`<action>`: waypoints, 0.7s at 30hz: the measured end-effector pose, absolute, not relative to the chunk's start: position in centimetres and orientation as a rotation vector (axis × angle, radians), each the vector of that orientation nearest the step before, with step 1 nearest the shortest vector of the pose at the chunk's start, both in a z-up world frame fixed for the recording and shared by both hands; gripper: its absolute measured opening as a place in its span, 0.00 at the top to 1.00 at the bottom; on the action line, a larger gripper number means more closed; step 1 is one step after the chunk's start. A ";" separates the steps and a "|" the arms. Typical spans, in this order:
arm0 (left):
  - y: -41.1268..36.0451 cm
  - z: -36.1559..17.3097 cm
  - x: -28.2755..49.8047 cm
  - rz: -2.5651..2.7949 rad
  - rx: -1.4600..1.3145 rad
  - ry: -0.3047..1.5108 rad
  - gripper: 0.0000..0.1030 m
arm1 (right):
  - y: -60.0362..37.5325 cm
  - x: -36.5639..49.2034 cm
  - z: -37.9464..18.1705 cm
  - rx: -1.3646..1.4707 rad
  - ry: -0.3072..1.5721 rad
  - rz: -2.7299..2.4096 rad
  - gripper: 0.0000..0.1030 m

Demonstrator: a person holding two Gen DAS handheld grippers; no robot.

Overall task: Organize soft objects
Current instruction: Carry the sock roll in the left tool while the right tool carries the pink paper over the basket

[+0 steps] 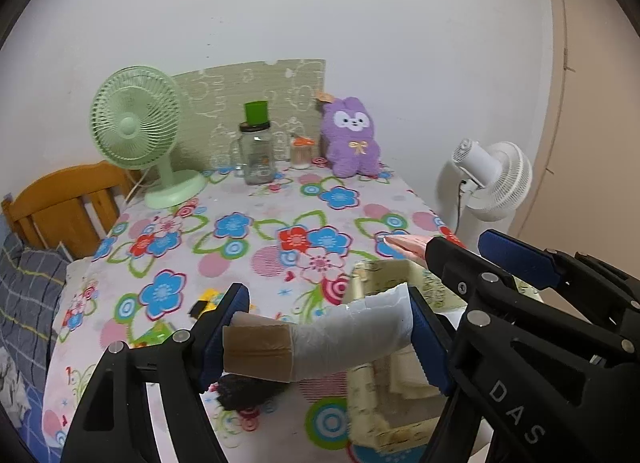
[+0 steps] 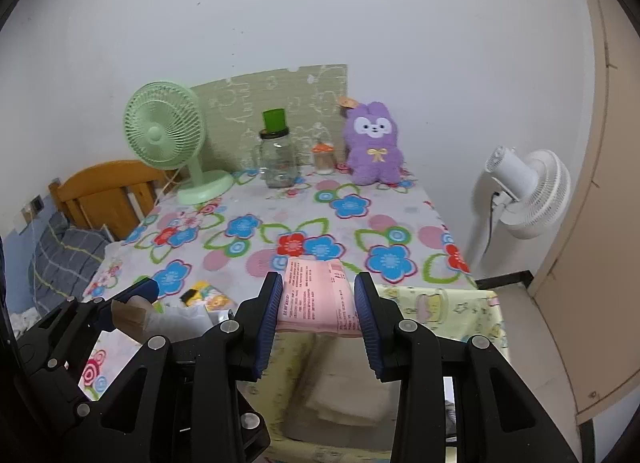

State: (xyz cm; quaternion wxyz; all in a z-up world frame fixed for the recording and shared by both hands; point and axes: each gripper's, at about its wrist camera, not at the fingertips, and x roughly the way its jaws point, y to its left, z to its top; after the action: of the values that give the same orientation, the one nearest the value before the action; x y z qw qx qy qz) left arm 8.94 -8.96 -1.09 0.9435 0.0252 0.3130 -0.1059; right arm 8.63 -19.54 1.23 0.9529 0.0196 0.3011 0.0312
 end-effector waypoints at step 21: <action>-15.9 -3.9 9.9 -0.342 0.108 0.697 0.22 | -25.9 8.3 -1.5 0.078 0.677 -0.023 0.60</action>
State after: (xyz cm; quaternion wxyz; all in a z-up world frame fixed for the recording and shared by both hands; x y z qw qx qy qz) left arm 9.89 -15.91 -3.91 0.9242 0.0526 0.3396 -0.1666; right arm 8.32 -25.91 -1.51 0.9424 0.0383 0.3320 -0.0115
